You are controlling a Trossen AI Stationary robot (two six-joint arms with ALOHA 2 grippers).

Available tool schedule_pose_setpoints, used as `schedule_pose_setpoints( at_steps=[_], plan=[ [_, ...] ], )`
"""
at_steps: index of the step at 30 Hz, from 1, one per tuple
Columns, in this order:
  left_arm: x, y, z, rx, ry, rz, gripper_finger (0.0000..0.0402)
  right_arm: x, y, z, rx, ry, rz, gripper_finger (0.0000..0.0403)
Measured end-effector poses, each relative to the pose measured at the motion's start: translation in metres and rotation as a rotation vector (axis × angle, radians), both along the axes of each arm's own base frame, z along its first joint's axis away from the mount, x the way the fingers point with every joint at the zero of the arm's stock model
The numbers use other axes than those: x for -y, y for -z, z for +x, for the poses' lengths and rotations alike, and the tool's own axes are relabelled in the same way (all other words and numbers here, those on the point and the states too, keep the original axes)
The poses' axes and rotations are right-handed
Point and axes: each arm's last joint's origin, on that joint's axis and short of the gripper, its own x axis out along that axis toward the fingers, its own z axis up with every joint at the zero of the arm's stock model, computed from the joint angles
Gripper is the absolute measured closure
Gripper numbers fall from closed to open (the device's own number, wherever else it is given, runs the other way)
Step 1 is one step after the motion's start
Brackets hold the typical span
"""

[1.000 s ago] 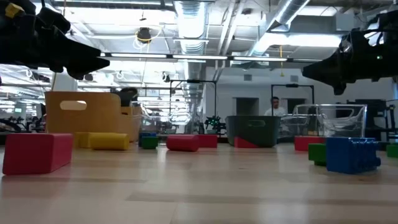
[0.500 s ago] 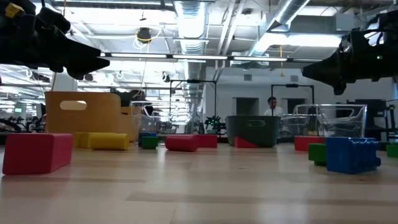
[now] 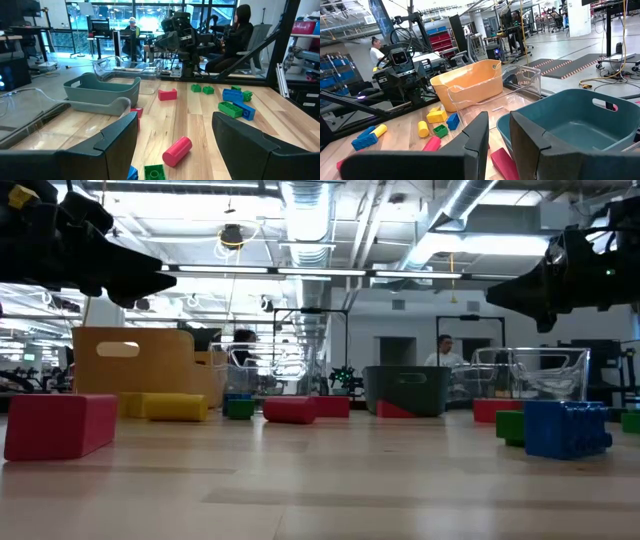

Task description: Sort blocks

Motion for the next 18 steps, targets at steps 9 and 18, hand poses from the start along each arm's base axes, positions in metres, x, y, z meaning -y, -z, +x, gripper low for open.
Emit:
schedule_pose_setpoints(
  at_steps=[9, 18],
  plan=[
    [0.0000, 0.0000, 0.0000, 0.000, 0.000, 0.000, 0.0153, 0.0000, 0.0001, 0.0000, 0.000, 0.000, 0.000, 0.0308],
    [0.0000, -0.0025, -0.0001, 0.032, 0.001, -0.036, 0.0153, 0.0003, -0.0003, -0.0001, -0.064, 0.016, -0.171, 0.0308]
  ],
)
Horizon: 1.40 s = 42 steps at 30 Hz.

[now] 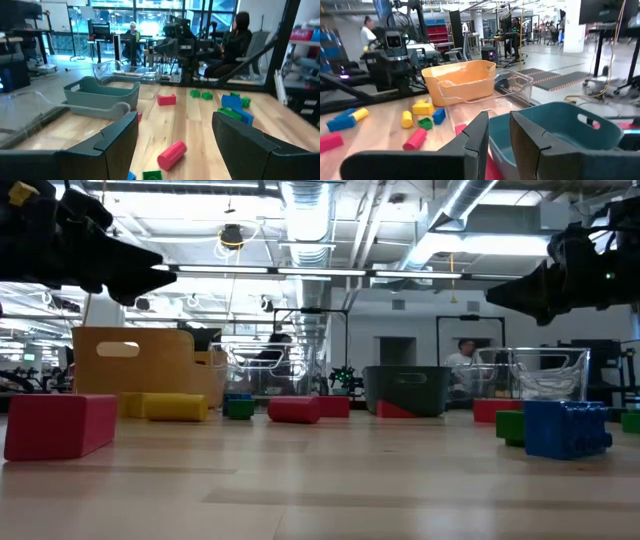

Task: Sort blocks
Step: Put the blue game piece into the right transparent bin

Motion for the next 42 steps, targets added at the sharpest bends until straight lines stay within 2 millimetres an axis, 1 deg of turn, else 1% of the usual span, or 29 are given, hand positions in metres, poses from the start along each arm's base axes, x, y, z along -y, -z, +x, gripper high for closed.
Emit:
schedule_pose_setpoints(
  at_steps=[3, 5, 8, 11, 18, 20, 25, 30, 34, 37, 40, 42],
  plan=[
    [0.000, 0.001, 0.000, 0.005, 0.003, -0.093, 0.0153, 0.000, 0.000, 0.000, 0.000, -0.001, 0.000, 0.0308],
    [0.000, 0.001, 0.000, 0.010, 0.004, -0.125, 0.0153, 0.000, 0.000, 0.000, 0.010, -0.002, 0.023, 0.0308],
    [0.000, 0.001, 0.000, 0.013, 0.004, -0.138, 0.0153, 0.000, -0.001, 0.000, 0.069, -0.007, 0.145, 0.0308],
    [0.000, 0.001, 0.000, 0.015, 0.005, -0.143, 0.0153, 0.000, -0.004, 0.000, 0.131, -0.015, 0.215, 0.0308],
    [0.000, 0.001, 0.000, 0.045, 0.010, -0.295, 0.0153, -0.004, -0.005, 0.002, 0.237, -0.076, 0.467, 0.0308],
    [0.000, 0.001, 0.000, 0.043, 0.010, -0.314, 0.0153, -0.006, -0.005, 0.003, 0.229, -0.105, 0.454, 0.0308],
    [0.000, 0.002, 0.000, 0.032, 0.008, -0.318, 0.0153, -0.016, -0.007, 0.007, 0.185, -0.262, 0.374, 0.0308],
    [0.000, 0.002, 0.000, 0.032, 0.008, -0.318, 0.0153, -0.028, -0.010, 0.010, 0.151, -0.390, 0.263, 0.0308],
    [-0.001, 0.002, 0.000, 0.035, -0.032, -0.265, 0.0153, -0.038, -0.018, 0.013, 0.116, -0.435, 0.198, 0.0308],
    [-0.002, 0.001, 0.000, 0.044, -0.062, -0.263, 0.0153, -0.045, -0.026, 0.019, 0.047, -0.437, 0.168, 0.0308],
    [-0.002, 0.001, 0.000, 0.052, -0.064, -0.297, 0.0153, -0.054, -0.036, 0.029, -0.063, -0.421, 0.138, 0.0308],
    [-0.002, 0.001, 0.000, 0.056, -0.064, -0.318, 0.0153, -0.062, -0.043, 0.040, -0.144, -0.421, 0.109, 0.0308]
  ],
)
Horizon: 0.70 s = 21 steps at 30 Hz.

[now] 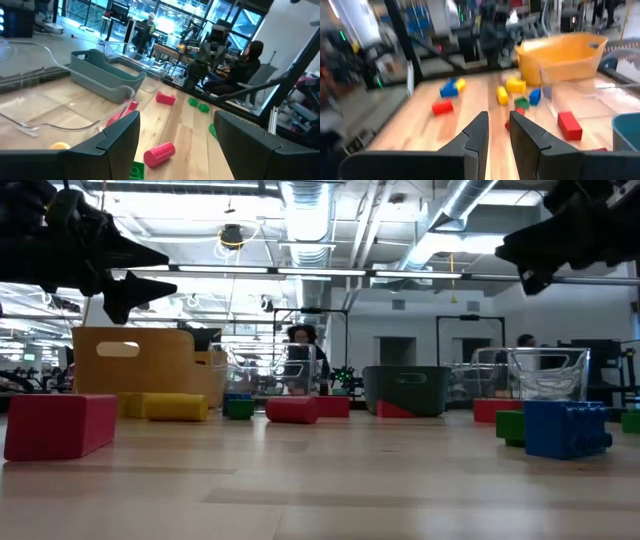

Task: Sort blocks
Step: Put the blue game piece into the right transparent bin

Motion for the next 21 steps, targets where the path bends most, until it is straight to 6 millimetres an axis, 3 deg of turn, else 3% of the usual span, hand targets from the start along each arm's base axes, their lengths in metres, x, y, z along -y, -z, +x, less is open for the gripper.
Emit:
schedule_pose_setpoints(
  at_steps=[5, 9, 15, 21],
  plan=[
    [0.000, 0.000, 0.000, -0.001, 0.000, 0.000, 0.0153, -0.024, -0.018, 0.038, -0.248, -0.042, -0.104, 0.0306],
    [0.000, 0.002, 0.002, -0.029, -0.001, -0.001, 0.0153, -0.041, -0.012, 0.071, -0.490, -0.055, -0.149, 0.0289],
    [0.000, 0.003, 0.006, -0.128, 0.005, 0.012, 0.0153, -0.063, 0.002, 0.110, -0.691, -0.086, -0.201, 0.0215],
    [0.000, 0.004, 0.010, -0.155, 0.015, 0.072, 0.0153, -0.082, -0.004, 0.142, -0.782, -0.108, -0.236, 0.0134]
  ],
)
